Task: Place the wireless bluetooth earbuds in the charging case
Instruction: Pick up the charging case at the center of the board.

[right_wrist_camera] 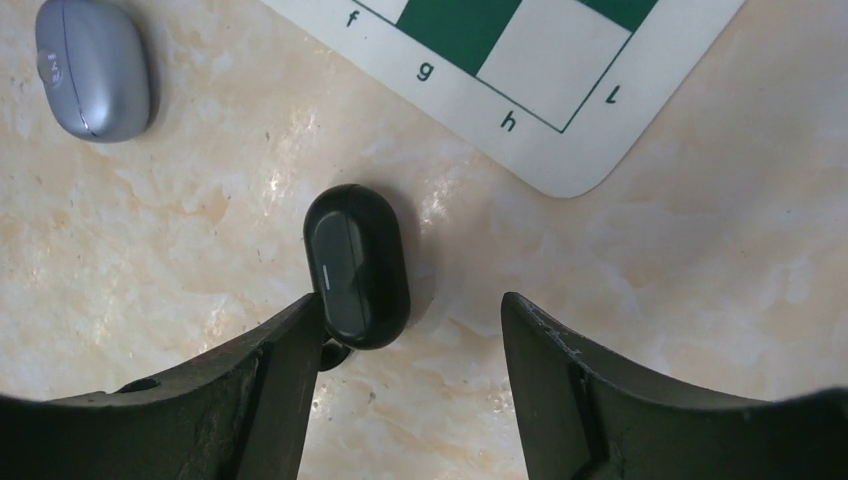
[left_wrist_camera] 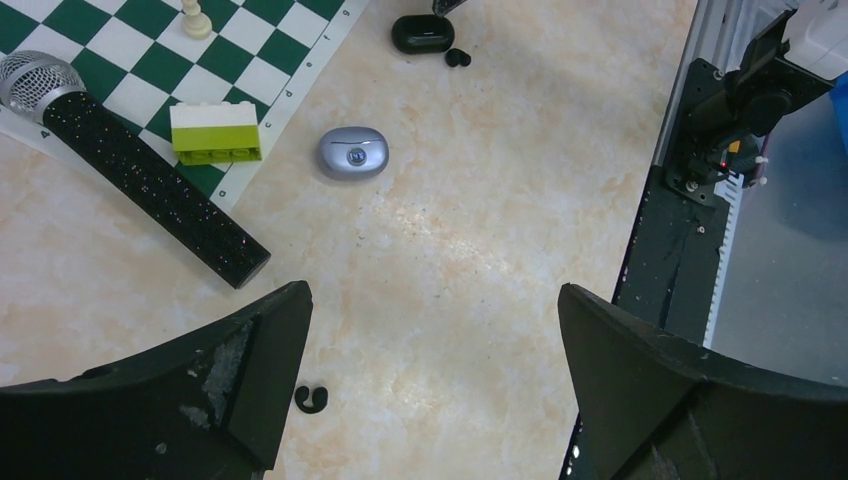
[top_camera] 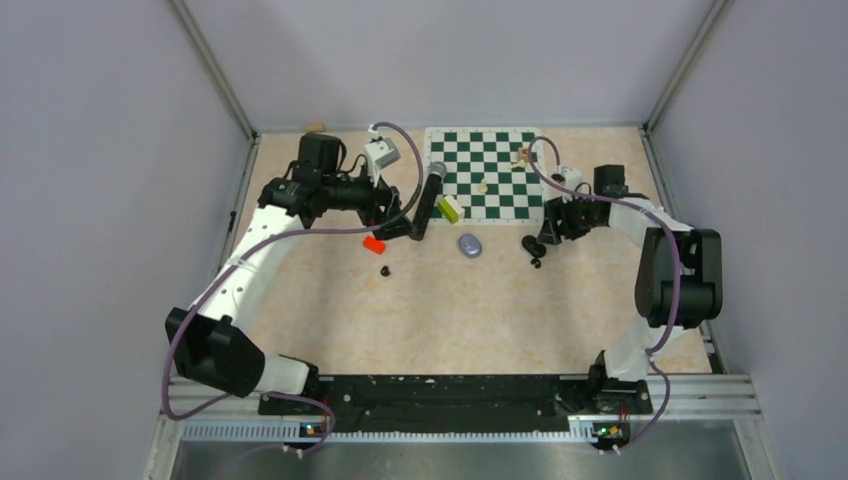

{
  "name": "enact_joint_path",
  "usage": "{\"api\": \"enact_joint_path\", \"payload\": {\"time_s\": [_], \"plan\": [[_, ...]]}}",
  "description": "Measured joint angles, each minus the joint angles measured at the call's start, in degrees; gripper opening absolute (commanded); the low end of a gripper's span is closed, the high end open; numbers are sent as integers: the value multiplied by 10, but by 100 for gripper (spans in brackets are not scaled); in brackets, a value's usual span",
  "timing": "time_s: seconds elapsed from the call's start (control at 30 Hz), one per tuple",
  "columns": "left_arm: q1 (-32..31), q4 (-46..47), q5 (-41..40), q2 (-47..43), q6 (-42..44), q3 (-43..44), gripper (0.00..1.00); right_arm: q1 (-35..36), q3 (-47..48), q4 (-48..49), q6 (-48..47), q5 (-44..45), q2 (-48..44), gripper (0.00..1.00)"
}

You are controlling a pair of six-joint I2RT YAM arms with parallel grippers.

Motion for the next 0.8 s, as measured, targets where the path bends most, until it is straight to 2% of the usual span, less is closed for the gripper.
{"api": "enact_joint_path", "payload": {"time_s": [0.6,0.73,0.8], "plan": [[0,11,-5,-22,-4,-13,99,5,30,-50,-21,-28,59,58],[0,11,-5,-18,-4,-13,99,22,36,-51,-23,-26,63,57],[0,11,-5,-17,-4,-13,99,42,40,-49,-26,-23,67,53]]}}
